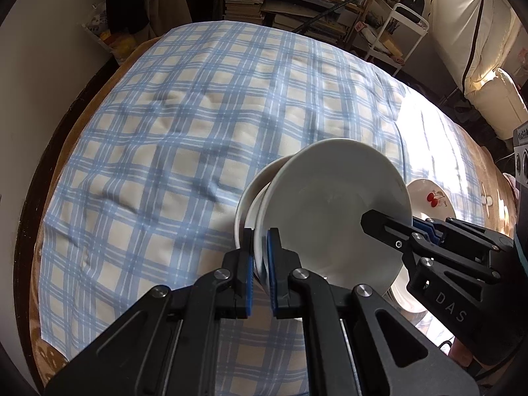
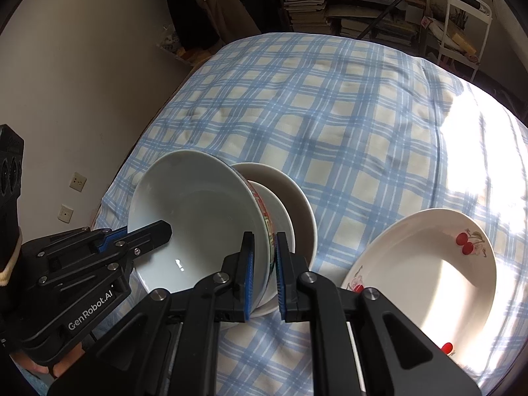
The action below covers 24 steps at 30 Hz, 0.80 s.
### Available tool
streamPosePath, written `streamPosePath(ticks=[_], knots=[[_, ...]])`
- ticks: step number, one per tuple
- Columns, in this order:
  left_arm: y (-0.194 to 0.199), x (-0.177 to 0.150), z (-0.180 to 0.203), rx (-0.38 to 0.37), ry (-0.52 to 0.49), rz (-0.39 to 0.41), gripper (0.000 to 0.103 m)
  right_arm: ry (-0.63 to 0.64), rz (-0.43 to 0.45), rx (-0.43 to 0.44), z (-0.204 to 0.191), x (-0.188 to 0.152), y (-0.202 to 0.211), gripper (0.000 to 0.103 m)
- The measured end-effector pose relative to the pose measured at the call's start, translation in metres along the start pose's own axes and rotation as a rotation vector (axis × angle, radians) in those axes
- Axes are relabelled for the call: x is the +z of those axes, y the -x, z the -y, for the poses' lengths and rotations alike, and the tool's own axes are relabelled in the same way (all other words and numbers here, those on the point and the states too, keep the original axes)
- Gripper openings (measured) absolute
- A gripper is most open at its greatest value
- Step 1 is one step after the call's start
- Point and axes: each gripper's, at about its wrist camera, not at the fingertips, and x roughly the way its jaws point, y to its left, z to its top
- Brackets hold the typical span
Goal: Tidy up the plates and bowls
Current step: 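Lower the red-patterned bowl into the bowl stack and open both grippers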
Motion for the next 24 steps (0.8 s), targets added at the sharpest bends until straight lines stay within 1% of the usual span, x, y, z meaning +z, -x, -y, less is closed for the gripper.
streamPosePath(ticks=[8, 11, 16, 21, 23, 24], knots=[[-0.016, 0.001, 0.000, 0.019, -0.010, -0.031, 0.008, 0.004, -0.018, -0.009, 0.004, 0.000, -0.015, 0.013], [-0.023, 0.002, -0.002, 0.011, -0.003, -0.052, 0.009, 0.003, -0.019, -0.009, 0.005, 0.001, -0.016, 0.013], [-0.027, 0.003, -0.002, 0.026, -0.011, -0.060, 0.009, 0.007, -0.033, -0.005, 0.006, 0.001, -0.021, 0.013], [-0.029, 0.002, 0.001, 0.064, -0.040, -0.061, 0.009, 0.038, -0.055, -0.030, 0.001, 0.002, -0.027, 0.013], [-0.026, 0.002, 0.003, 0.108, -0.062, -0.046, 0.009, 0.045, -0.058, -0.030, 0.001, 0.002, -0.026, 0.013], [-0.024, 0.002, 0.004, 0.134, -0.077, -0.030, 0.009, 0.039, -0.057, -0.017, 0.001, 0.002, -0.025, 0.013]])
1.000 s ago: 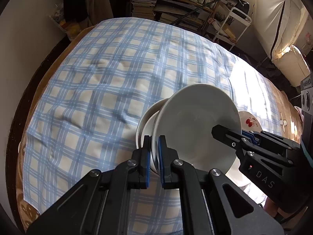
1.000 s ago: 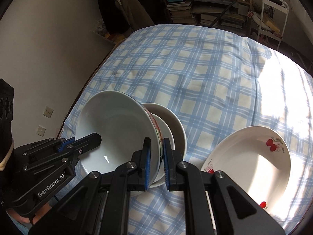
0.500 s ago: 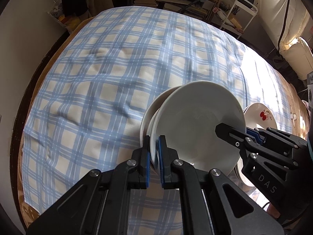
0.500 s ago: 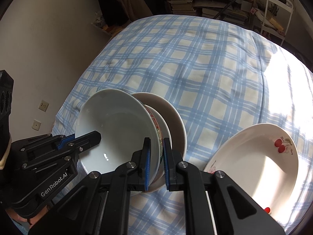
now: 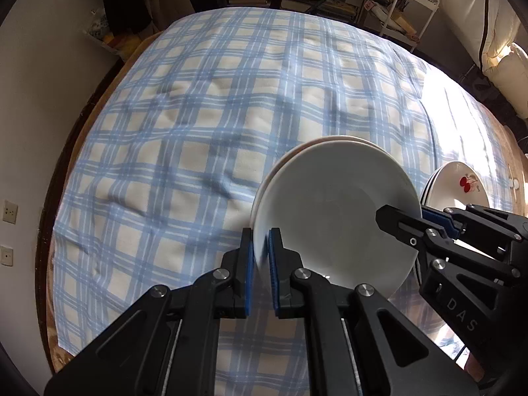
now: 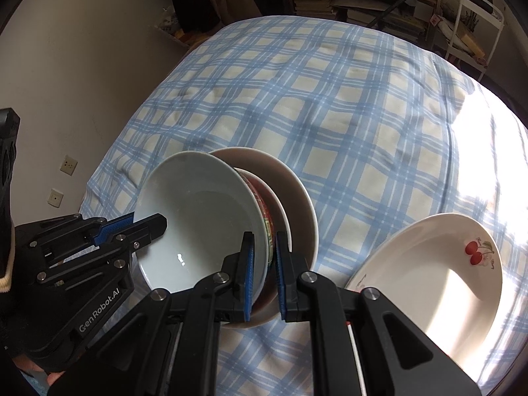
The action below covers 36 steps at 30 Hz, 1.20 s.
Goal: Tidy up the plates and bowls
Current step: 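Lower the red-patterned bowl into the bowl stack and open both grippers, then move both grippers to the bowl stack and close them on its rim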
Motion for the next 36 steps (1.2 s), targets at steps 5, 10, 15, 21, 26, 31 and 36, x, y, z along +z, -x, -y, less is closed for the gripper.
streamPosePath(ticks=[5, 10, 15, 21, 26, 31, 36], knots=[[0.000, 0.002, -0.004, -0.029, 0.011, -0.005, 0.010, -0.039, -0.002, 0.032, 0.008, 0.000, 0.002, 0.014], [0.003, 0.001, -0.005, -0.028, 0.003, -0.007, 0.011, -0.046, -0.011, 0.035, 0.006, 0.000, 0.005, 0.014], [0.013, 0.003, -0.014, -0.030, 0.032, 0.014, 0.015, -0.039, -0.006, 0.029, 0.003, 0.000, 0.010, 0.021], [0.013, 0.006, -0.034, -0.012, 0.080, 0.004, 0.020, -0.044, 0.013, 0.033, 0.006, 0.002, 0.021, 0.025], [0.006, 0.007, -0.042, 0.004, 0.100, -0.020, 0.039, -0.045, 0.033, 0.006, 0.014, 0.005, 0.029, 0.060], [0.002, 0.009, -0.044, 0.049, 0.089, -0.018, 0.052, -0.054, 0.018, -0.072, 0.026, 0.008, 0.024, 0.070], [-0.007, 0.011, -0.051, 0.051, 0.102, -0.045, 0.056, -0.075, -0.006, -0.092, 0.037, 0.007, 0.016, 0.081]])
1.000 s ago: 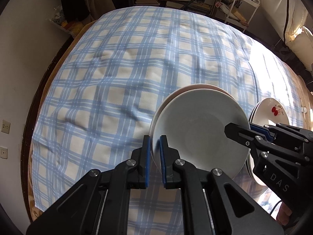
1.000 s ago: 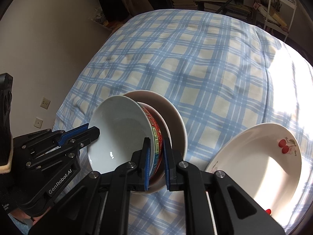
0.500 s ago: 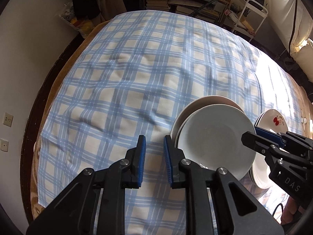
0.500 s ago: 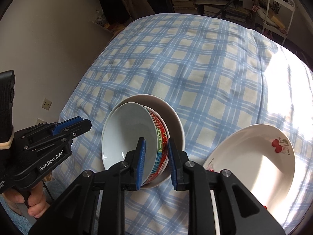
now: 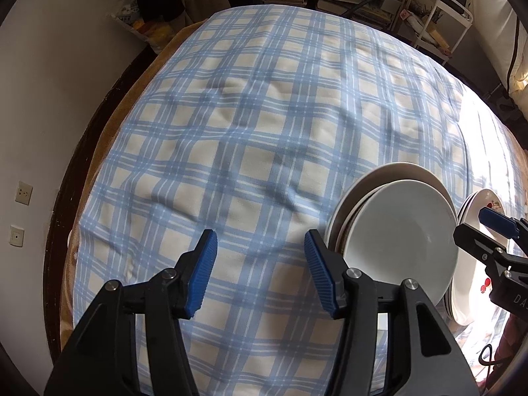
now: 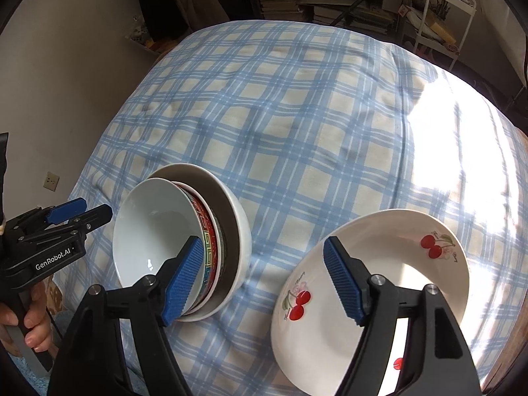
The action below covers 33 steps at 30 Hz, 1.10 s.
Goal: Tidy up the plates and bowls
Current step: 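Move both grippers to the bowl stack and close them on its rim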
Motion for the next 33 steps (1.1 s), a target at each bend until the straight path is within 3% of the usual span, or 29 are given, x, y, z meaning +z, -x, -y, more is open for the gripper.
streamPosePath(ticks=[5, 15, 30, 31, 33], knots=[[-0.006, 0.003, -0.003, -0.023, 0.012, -0.015, 0.060, 0.000, 0.007, -0.003, 0.001, 0.000, 0.004, 0.081], [-0.010, 0.005, -0.007, -0.143, 0.057, -0.041, 0.060, -0.035, 0.011, -0.037, 0.014, 0.002, 0.003, 0.081], [-0.018, 0.003, -0.005, -0.158, 0.049, -0.056, 0.060, -0.024, -0.024, -0.063, 0.015, -0.001, -0.011, 0.081], [-0.018, 0.003, -0.004, -0.156, 0.048, -0.054, 0.059, -0.013, -0.024, -0.074, 0.013, -0.001, -0.012, 0.081], [-0.018, 0.003, -0.002, -0.167, 0.044, -0.051, 0.048, 0.011, -0.027, -0.094, 0.008, -0.002, -0.014, 0.081]])
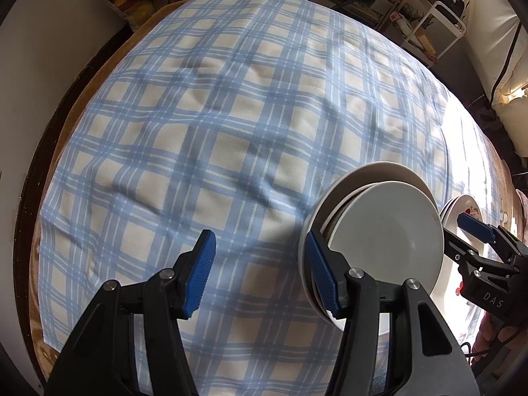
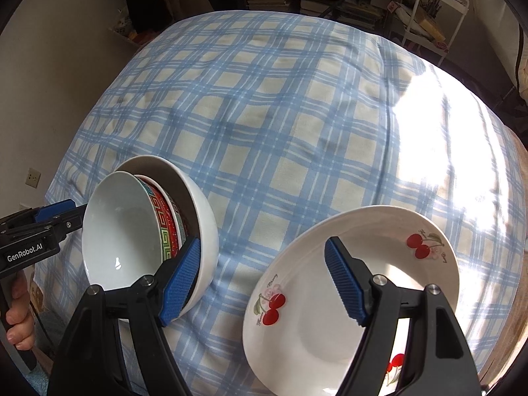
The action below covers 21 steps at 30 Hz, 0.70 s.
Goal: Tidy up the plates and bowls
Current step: 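Move both grippers to the bowl stack and close them on its rim, then lift the bowl stack with both grippers and carry it over the cherry plates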
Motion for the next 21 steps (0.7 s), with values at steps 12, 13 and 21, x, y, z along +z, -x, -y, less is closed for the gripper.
streamPosePath(ticks=[12, 13, 21], knots=[[-0.005, 0.002, -0.003, -0.058, 0.047, -0.005, 0.039, 0.041, 0.004, -0.026, -0.011, -0.001, -0.001, 0.070], [-0.006, 0.003, -0.002, -0.055, 0.044, -0.004, 0.039, 0.040, 0.005, -0.025, -0.011, 0.000, -0.001, 0.070], [-0.003, 0.000, 0.012, -0.081, -0.005, -0.006, 0.008, 0.061, -0.006, 0.036, -0.020, -0.001, -0.003, 0.033]])
